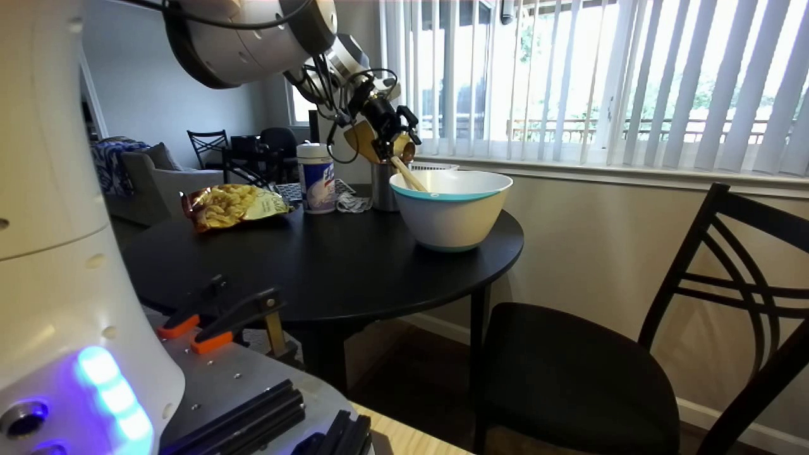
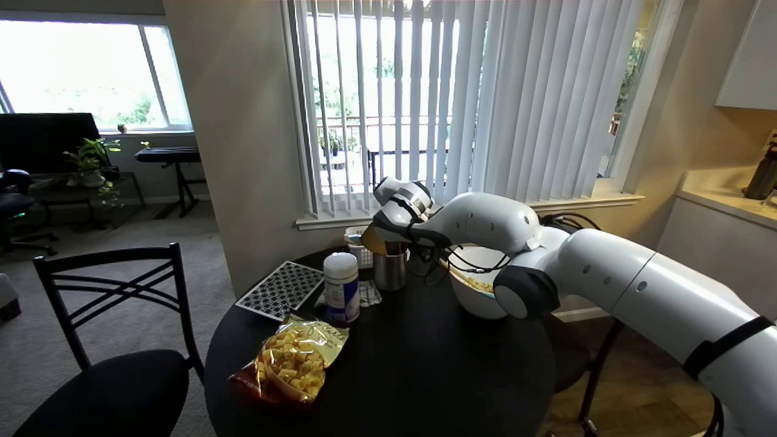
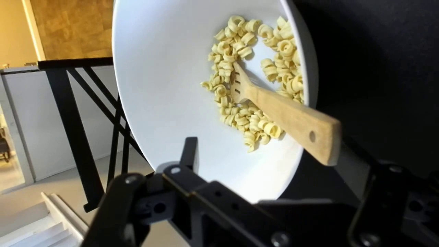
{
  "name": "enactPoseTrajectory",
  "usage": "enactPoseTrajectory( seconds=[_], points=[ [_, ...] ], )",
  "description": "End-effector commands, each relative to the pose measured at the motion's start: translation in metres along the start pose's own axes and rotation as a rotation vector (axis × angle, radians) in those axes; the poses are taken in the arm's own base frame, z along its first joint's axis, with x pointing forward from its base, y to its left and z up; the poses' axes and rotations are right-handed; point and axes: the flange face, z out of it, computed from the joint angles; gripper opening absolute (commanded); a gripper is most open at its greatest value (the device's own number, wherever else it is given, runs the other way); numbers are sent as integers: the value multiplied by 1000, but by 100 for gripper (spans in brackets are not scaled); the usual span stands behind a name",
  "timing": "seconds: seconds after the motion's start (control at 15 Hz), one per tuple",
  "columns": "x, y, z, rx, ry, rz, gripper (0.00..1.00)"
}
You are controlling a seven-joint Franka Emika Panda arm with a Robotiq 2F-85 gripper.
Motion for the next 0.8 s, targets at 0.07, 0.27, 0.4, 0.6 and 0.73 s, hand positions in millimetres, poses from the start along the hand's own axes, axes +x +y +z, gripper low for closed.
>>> enactPoseTrajectory(
  seconds=[0.07,0.27,0.4,0.6,0.73],
  points=[
    [-9,-2,0,-24,-47,-63,100],
    [-14,-4,0,-37,-65,-76,100],
    [-16,-6,-1,-43,-68,-83,100],
    [-16,-7,-3,-30,-62,-87,67],
    [-17,-9,-2,-29,-66,-85,53]
  ],
)
